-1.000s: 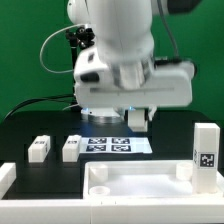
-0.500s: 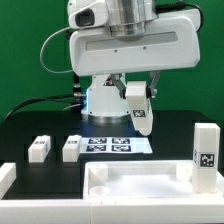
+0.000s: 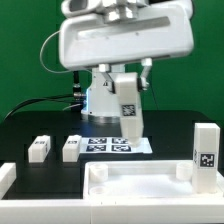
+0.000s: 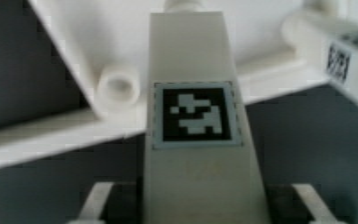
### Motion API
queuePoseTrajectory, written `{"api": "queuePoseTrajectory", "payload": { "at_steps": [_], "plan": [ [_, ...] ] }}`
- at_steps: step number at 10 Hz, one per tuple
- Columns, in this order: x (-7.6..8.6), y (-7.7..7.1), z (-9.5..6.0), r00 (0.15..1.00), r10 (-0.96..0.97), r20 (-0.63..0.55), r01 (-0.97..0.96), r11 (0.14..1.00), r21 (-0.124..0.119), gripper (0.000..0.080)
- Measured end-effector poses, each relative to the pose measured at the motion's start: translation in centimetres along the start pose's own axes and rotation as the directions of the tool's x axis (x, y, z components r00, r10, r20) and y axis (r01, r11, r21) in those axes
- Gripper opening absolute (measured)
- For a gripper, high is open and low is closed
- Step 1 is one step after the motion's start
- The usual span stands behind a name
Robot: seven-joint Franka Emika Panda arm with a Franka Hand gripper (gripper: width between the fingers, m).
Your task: Assemble desk
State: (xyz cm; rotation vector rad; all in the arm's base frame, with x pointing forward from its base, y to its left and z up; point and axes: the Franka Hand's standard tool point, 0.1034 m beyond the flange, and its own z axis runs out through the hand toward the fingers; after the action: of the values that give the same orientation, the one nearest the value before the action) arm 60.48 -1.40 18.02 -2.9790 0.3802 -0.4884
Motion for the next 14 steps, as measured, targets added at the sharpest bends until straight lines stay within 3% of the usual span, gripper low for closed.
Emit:
{"api": "queuePoseTrajectory", "payload": {
  "at_steps": [1,2,3,4,7,9,10,12,14],
  "plan": [
    [1.1,1.5,-0.3,0.994,-0.013,-0.104,0.012,1.0,-0.01,0.0289],
    [0.7,3.3,-0.3,0.973,-0.038,-0.227,0.026,0.998,-0.056,0.029],
    [0.0,4.2,-0.2,0.954,-0.051,-0.296,0.026,0.996,-0.089,0.029],
    [0.0,4.3,0.0,0.947,-0.059,-0.317,0.028,0.995,-0.1,0.029],
    [-0.1,4.3,0.2,0.948,-0.059,-0.311,0.029,0.995,-0.1,0.029],
    [1.3,3.7,1.0,0.965,-0.045,-0.259,0.026,0.997,-0.074,0.029],
    [1.8,3.4,1.5,0.964,-0.046,-0.262,0.028,0.997,-0.072,0.029],
    [1.6,2.5,2.9,0.965,-0.052,-0.258,0.034,0.997,-0.074,0.029],
    [1.2,3.0,4.1,0.966,-0.057,-0.251,0.037,0.996,-0.087,0.029]
  ]
}}
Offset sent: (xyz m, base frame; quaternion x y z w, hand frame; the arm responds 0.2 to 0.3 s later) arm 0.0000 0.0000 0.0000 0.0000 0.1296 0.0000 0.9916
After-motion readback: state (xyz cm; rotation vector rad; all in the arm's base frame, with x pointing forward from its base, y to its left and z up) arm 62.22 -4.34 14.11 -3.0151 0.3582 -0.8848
